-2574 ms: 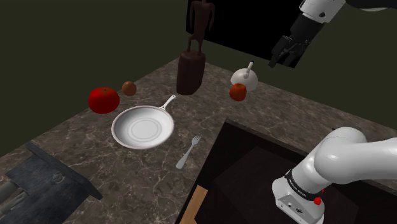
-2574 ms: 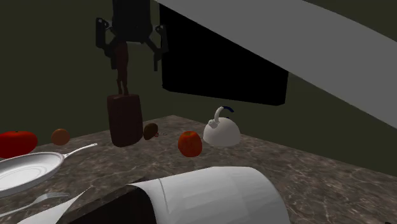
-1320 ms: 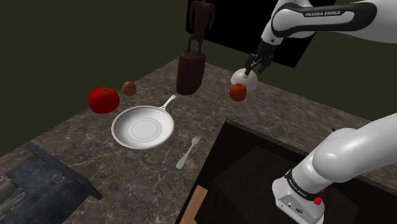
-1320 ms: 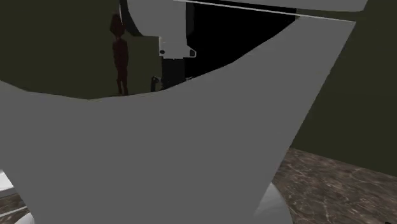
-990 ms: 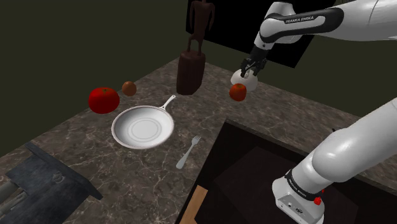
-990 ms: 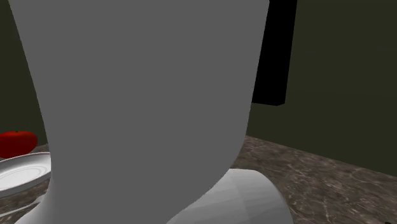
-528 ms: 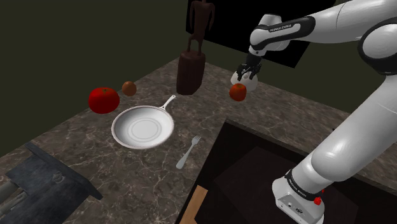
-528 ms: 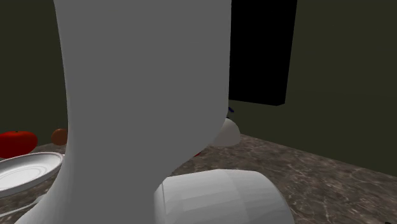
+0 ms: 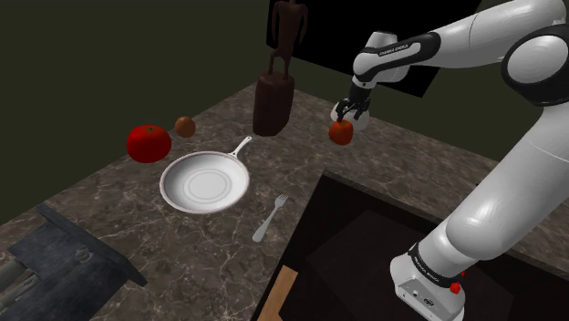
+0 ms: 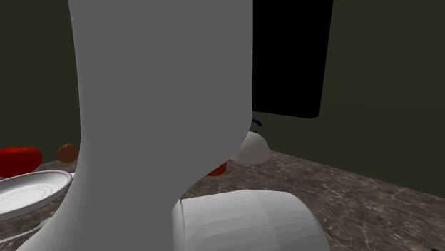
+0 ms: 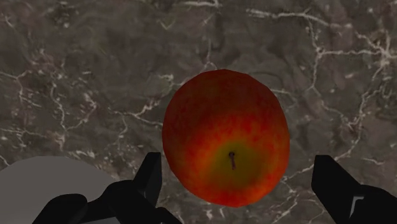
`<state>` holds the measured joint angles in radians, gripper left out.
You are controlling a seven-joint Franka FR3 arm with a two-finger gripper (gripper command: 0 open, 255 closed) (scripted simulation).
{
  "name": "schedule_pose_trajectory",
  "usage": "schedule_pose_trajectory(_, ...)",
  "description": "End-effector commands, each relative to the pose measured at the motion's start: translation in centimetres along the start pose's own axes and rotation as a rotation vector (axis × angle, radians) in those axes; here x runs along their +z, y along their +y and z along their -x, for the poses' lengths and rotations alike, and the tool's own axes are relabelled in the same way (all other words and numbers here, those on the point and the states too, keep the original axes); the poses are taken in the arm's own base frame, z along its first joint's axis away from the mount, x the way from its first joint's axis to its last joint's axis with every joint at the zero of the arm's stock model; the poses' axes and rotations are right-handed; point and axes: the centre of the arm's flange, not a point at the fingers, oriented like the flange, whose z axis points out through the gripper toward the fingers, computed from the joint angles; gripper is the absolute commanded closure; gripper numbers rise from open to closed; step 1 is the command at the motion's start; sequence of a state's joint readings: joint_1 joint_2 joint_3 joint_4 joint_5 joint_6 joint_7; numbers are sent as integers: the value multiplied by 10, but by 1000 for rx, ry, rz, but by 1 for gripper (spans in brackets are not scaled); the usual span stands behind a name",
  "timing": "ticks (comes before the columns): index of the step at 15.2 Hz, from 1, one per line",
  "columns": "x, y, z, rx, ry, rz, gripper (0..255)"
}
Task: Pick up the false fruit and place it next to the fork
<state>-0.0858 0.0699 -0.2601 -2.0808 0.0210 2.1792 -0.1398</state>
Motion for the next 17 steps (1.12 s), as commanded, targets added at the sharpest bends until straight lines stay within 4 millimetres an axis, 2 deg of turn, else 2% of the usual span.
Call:
schedule_pose_trajectory(1,1,0,0,0,0,0,0)
schedule_pose_trajectory(5,1,0,0,0,0,0,0)
schedule_pose_trajectory(6,1,0,0,0,0,0,255)
schedule_pose_trajectory(15,1,0,0,0,0,0,255)
schedule_pose_trajectory(17,-10,0,0,0,0,0,255)
